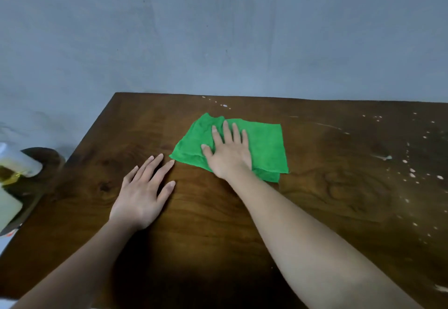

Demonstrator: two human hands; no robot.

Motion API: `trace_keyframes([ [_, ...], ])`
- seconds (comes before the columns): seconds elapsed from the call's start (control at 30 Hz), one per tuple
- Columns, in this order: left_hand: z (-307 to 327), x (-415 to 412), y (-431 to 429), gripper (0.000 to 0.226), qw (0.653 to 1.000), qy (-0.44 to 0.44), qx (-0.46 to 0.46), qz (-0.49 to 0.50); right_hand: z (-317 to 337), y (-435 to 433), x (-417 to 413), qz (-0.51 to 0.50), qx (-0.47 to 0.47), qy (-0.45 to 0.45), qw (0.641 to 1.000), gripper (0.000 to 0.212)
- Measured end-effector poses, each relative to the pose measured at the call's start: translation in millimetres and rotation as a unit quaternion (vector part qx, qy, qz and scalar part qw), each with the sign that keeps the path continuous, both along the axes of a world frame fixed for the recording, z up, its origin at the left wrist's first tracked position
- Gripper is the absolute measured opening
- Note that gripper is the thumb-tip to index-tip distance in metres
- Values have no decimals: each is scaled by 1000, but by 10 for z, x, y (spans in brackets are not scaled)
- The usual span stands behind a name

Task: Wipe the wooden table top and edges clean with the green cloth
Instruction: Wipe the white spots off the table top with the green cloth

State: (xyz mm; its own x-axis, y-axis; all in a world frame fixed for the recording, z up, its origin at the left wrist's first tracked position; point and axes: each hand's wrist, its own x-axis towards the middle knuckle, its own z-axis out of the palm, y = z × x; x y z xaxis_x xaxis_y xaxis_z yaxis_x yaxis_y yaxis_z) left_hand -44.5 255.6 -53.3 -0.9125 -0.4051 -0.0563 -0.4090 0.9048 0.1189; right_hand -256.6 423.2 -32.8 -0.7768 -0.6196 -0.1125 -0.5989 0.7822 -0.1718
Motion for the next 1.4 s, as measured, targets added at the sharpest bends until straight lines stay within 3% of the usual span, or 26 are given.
trace_keyframes([
  [0.2,-19,18,-4,80,1000,9,-7,0,-16,-271,102,216,6,3,976,74],
  [0.3,-4,17,0,77,1000,13,-2,-7,15,17,-373,234,-6,6,972,79],
  [0.43,18,27,6,73,1000,16,-2,-9,43,624,-1208,113,12,30,993,84],
  [0.57,10,42,20,71,1000,25,-9,-10,-6,1139,-1769,-84,7,27,996,81],
  [0.67,9,33,25,72,999,30,-8,-11,-80,998,-1767,-223,-3,18,975,78],
  [0.77,1,35,31,73,999,33,-12,-11,-78,467,-1538,-265,5,8,964,82],
  [0.97,-14,28,15,69,999,38,-10,-16,-24,-898,-875,-131,18,2,991,84],
  [1.1,-6,39,14,68,999,45,-8,-16,1,-1466,-390,53,17,10,998,86],
  [1.27,17,40,33,67,999,49,-4,-16,-13,-1172,-272,235,5,16,972,83],
  [1.4,18,40,16,72,999,29,-4,-14,-63,-467,-462,188,-20,16,982,86],
])
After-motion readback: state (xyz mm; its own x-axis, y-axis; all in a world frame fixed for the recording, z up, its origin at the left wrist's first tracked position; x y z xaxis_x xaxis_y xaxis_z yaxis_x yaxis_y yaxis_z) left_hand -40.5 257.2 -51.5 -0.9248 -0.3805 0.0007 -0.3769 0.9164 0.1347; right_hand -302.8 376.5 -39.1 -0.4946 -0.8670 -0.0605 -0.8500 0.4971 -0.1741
